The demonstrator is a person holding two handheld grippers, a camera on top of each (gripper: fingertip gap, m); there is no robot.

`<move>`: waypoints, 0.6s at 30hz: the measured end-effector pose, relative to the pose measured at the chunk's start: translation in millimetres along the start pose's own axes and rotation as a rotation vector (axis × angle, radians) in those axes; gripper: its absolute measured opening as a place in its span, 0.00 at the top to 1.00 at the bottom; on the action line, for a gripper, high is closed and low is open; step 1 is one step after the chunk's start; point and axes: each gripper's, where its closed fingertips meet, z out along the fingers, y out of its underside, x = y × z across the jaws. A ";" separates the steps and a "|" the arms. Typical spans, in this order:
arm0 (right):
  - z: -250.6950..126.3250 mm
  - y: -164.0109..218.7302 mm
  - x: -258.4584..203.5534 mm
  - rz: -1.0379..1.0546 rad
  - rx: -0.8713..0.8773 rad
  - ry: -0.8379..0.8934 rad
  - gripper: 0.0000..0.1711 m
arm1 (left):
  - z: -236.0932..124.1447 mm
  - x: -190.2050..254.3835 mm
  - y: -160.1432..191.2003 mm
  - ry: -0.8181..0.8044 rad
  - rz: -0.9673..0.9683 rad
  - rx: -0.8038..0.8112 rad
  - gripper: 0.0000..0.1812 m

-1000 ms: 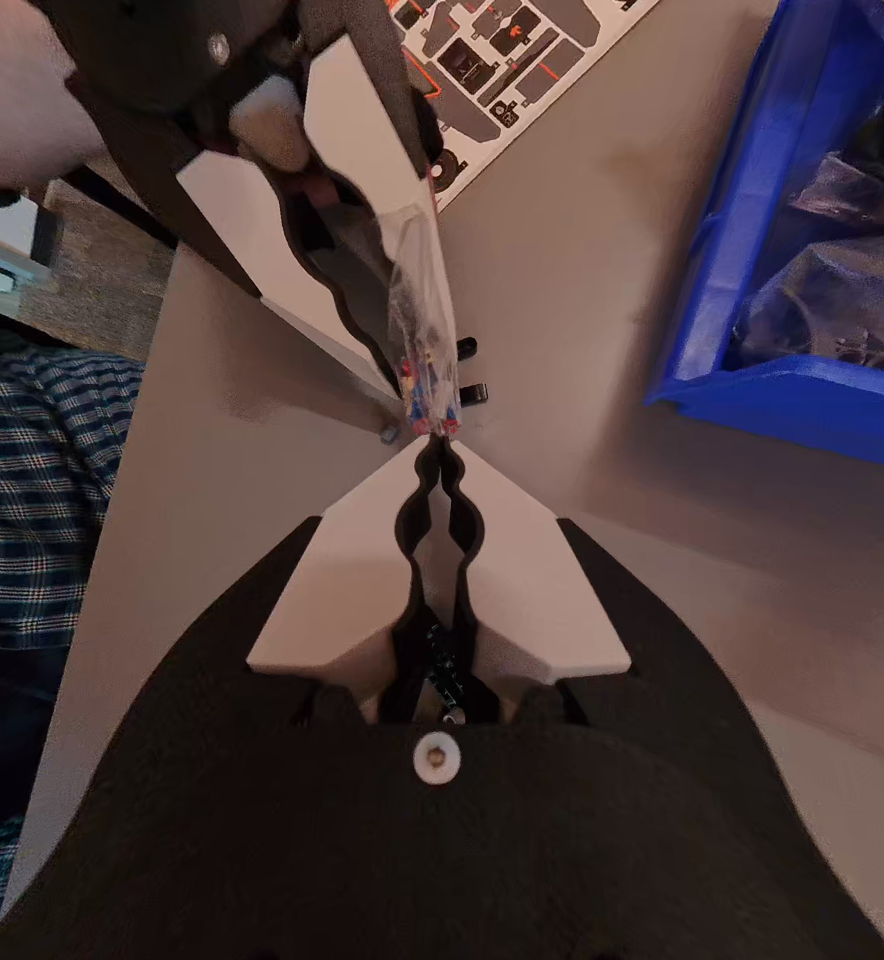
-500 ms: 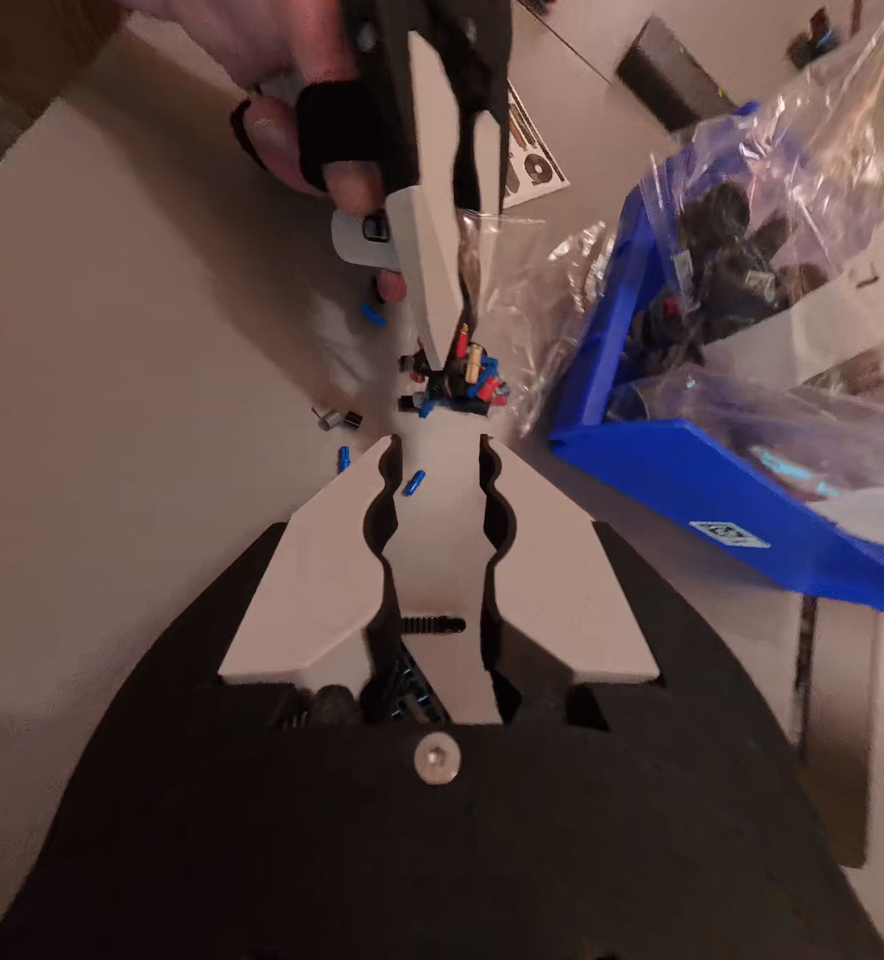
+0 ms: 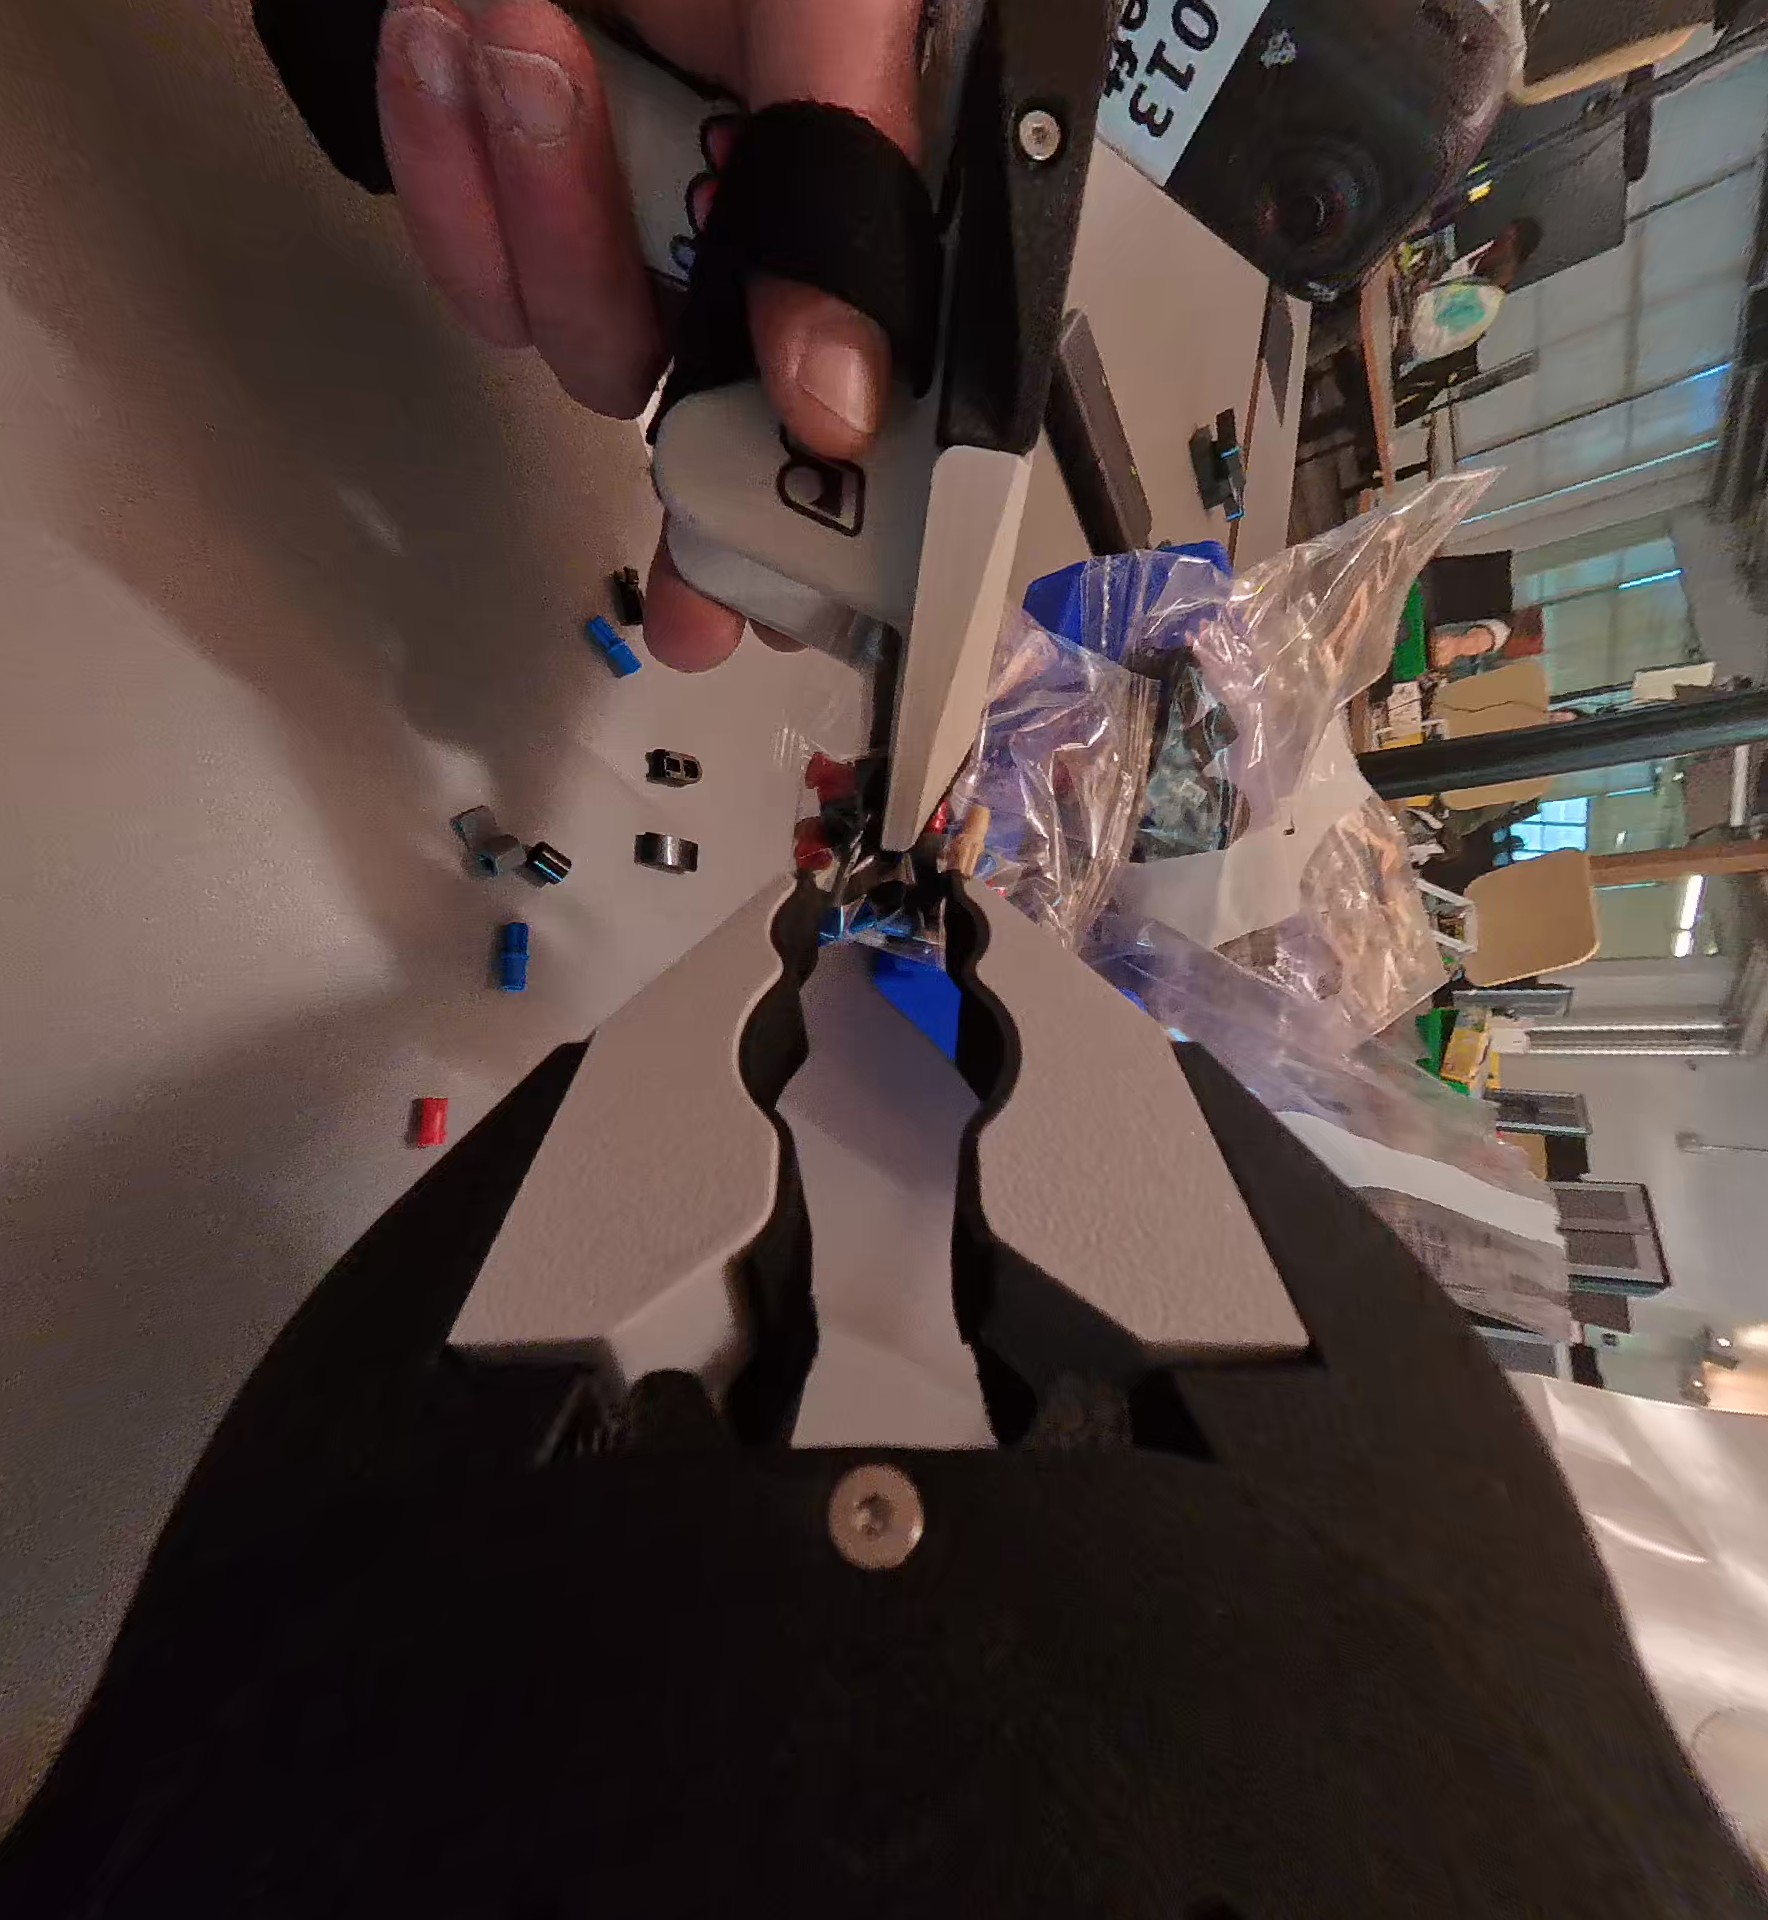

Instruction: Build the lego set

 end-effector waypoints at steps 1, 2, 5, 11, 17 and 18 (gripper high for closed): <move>-0.2 -0.7 -0.4 -0.008 0.001 0.005 0.89 | -0.6 0.0 0.0 -0.003 0.000 -0.002 0.94; -0.2 -1.1 -1.7 -0.009 0.001 -0.001 0.92 | -0.8 -0.3 0.7 -0.004 0.001 -0.004 0.95; 0.2 -2.6 -2.4 0.010 0.006 -0.013 0.94 | -2.2 -1.2 2.4 -0.006 -0.003 -0.003 0.95; 4.8 -2.9 -6.7 0.128 0.016 -0.112 1.00 | -3.9 -8.8 6.4 -0.048 0.057 -0.025 0.95; 10.3 3.0 -10.1 0.244 0.016 -0.200 1.00 | -2.4 -17.2 8.1 -0.097 0.119 -0.071 0.95; 11.4 4.7 -12.1 0.257 0.011 -0.220 1.00 | -1.4 -19.4 10.0 -0.107 0.142 -0.091 0.95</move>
